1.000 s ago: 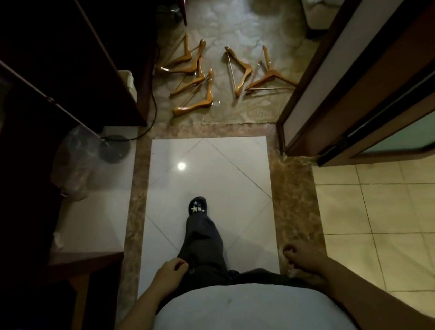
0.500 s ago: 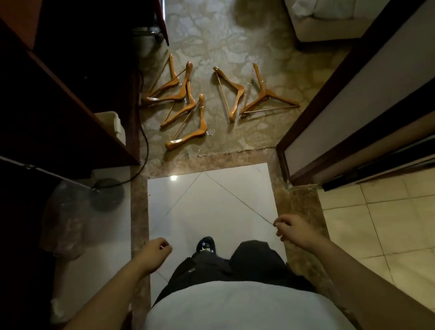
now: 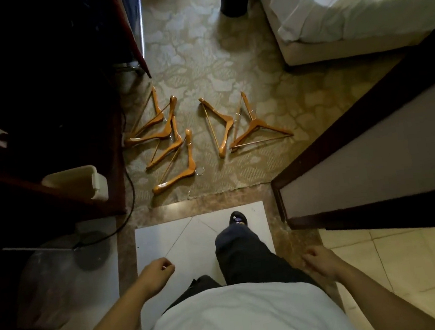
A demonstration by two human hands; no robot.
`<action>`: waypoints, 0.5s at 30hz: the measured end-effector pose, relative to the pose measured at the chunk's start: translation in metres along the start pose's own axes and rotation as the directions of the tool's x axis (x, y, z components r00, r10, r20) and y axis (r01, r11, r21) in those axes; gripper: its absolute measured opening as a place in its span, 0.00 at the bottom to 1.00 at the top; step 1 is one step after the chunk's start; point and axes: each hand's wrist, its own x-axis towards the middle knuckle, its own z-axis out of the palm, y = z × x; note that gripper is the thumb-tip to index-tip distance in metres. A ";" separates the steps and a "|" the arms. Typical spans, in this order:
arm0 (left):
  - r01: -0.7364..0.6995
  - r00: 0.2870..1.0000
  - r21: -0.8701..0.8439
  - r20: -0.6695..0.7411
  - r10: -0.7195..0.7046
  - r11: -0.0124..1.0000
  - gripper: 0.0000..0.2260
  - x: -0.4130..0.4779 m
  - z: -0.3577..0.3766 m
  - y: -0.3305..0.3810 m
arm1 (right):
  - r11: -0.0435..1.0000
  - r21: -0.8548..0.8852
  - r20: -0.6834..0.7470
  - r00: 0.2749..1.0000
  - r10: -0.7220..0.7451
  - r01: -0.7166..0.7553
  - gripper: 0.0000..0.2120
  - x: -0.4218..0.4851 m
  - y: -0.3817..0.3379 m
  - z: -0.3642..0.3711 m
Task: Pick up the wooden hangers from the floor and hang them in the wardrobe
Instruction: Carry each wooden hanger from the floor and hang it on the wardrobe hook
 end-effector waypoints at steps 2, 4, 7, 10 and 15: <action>0.023 1.000 -0.029 0.005 -0.023 0.999 0.05 0.011 -0.006 0.034 | 0.998 0.049 -0.002 0.999 -0.035 0.035 0.11 0.016 -0.034 -0.034; 0.004 1.000 -0.061 -0.007 -0.005 0.998 0.05 0.025 -0.013 0.074 | 0.994 0.047 0.053 0.994 -0.097 0.095 0.11 0.030 -0.074 -0.071; -0.056 0.998 -0.077 -0.022 0.054 0.995 0.06 0.045 -0.028 0.131 | 0.976 0.071 0.029 0.978 -0.207 0.205 0.11 0.059 -0.135 -0.120; -0.081 0.997 -0.093 -0.007 0.081 0.992 0.06 0.061 -0.042 0.170 | 0.955 0.105 -0.029 0.961 -0.275 0.277 0.08 0.081 -0.184 -0.160; -0.038 0.998 -0.063 0.044 0.041 0.997 0.08 0.098 -0.071 0.198 | 0.943 0.151 -0.029 0.955 -0.295 0.296 0.09 0.117 -0.232 -0.199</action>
